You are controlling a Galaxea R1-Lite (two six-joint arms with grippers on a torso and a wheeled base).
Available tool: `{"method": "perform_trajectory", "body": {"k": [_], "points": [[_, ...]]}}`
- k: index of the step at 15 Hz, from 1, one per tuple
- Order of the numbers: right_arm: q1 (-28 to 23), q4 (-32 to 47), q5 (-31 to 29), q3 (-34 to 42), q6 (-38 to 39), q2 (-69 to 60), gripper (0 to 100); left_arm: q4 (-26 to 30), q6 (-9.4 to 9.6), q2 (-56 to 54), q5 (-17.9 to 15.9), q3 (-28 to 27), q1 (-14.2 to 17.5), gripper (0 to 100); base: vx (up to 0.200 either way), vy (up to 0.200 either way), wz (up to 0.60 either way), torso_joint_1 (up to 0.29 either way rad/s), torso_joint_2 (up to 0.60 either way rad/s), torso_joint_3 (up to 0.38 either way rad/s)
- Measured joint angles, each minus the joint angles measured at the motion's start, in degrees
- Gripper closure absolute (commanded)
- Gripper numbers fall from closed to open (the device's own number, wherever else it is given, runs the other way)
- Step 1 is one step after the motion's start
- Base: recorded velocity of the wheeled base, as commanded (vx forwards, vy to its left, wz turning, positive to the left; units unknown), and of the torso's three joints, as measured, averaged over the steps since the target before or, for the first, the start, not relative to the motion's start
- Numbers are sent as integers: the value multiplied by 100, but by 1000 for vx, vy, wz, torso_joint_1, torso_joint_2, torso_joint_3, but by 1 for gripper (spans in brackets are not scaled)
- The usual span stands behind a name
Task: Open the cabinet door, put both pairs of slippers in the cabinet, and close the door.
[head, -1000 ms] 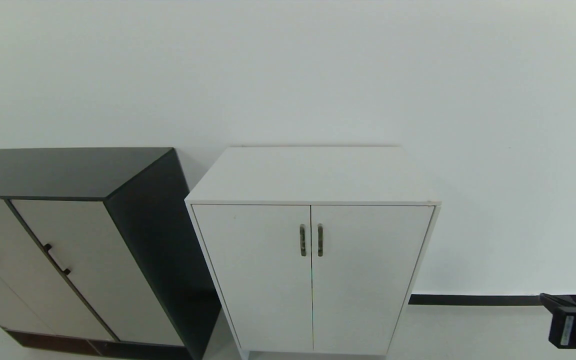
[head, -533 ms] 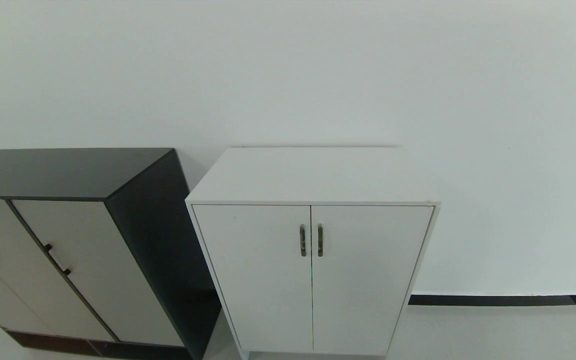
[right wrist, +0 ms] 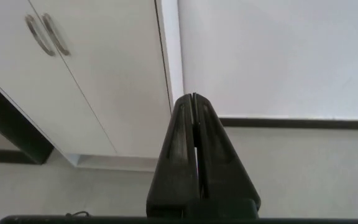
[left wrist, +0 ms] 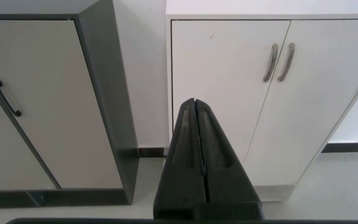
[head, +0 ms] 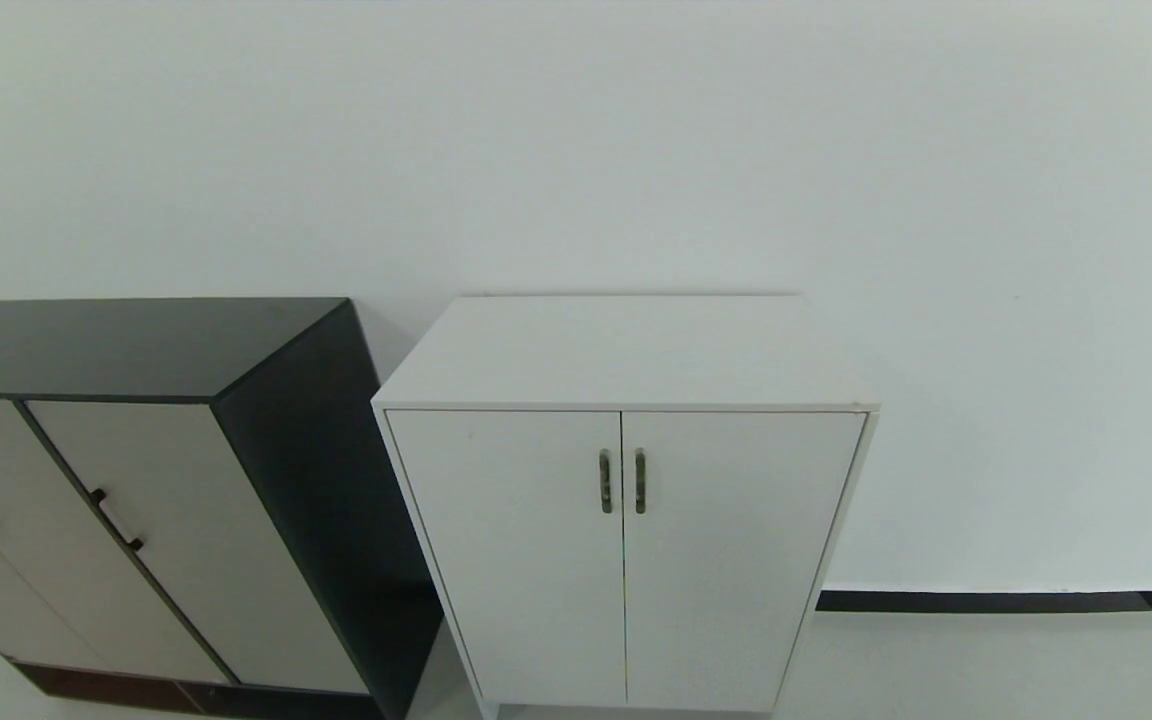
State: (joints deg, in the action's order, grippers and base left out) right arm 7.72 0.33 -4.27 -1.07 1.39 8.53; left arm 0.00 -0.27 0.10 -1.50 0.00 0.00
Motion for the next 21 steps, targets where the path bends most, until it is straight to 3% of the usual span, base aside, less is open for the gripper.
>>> {"method": "perform_trajectory", "body": {"k": [4,9,14,21], "points": [[306,2,-16,-22,-247,-201,100,-2,0,0,9,0,0,100,0,0,0,0,0,0],[339,13,94,72,-294,-289,100,-5,2,0,6,0,0,100,0,0,0,0,0,0],[-332,11,99,83,-294,-324,100,-7,-5,0,9,0,0,100,0,0,0,0,0,0],[-788,7,104,80,-232,-730,100,-2,11,0,-5,0,0,100,0,0,0,0,0,0]]}}
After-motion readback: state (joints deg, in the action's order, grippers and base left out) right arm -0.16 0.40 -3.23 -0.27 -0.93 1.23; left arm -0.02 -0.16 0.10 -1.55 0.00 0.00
